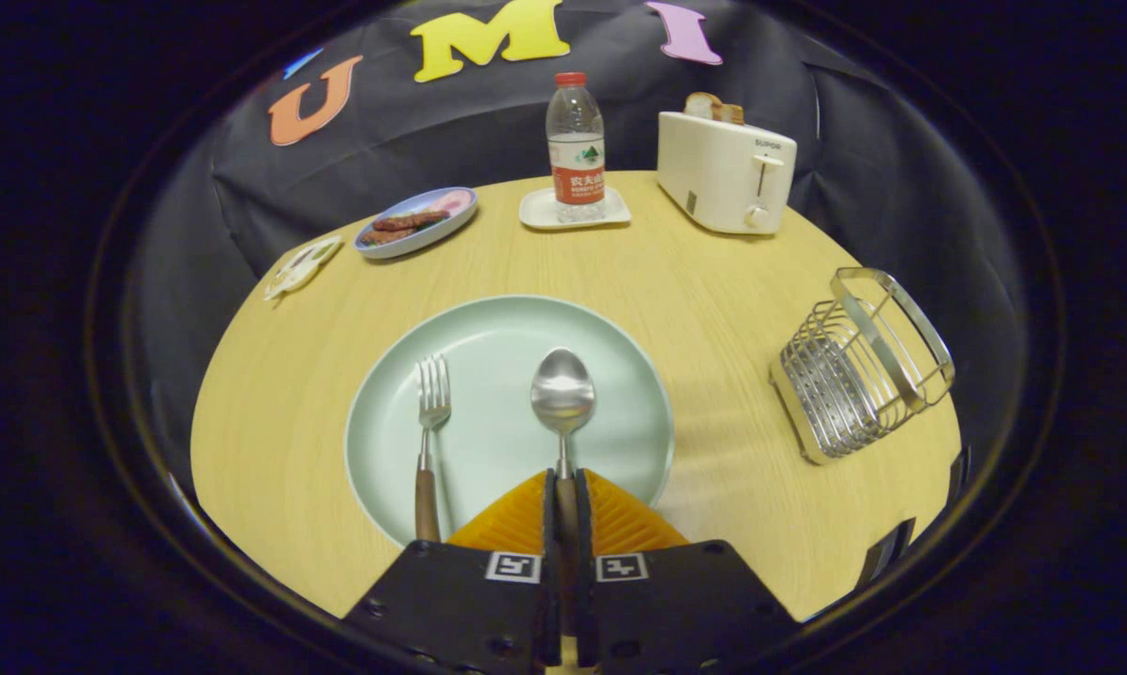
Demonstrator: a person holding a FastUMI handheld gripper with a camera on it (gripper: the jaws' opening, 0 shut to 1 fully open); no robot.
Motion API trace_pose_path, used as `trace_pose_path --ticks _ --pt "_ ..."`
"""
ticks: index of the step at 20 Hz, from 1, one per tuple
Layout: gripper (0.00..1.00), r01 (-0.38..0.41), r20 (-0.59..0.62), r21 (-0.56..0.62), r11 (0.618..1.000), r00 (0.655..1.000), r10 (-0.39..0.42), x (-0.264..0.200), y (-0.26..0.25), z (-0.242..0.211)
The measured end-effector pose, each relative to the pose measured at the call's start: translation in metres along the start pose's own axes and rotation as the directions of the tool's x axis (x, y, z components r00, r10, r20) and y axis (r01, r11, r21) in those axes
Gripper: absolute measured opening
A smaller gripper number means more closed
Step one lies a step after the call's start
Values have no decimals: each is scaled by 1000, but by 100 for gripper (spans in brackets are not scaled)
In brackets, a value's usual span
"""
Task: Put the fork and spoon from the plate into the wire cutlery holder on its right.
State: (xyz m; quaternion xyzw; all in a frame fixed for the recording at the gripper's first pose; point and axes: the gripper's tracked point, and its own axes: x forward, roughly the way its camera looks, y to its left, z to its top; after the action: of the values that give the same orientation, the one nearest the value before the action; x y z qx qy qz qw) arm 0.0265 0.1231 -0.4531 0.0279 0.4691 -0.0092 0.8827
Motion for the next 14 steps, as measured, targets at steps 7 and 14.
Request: trace_pose_path --ticks 7,14 --pt "2 -24 5 -58 998 1000 24 -18 -6 2" --pt "2 -56 50 -98 994 997 61 -66 -37 25"
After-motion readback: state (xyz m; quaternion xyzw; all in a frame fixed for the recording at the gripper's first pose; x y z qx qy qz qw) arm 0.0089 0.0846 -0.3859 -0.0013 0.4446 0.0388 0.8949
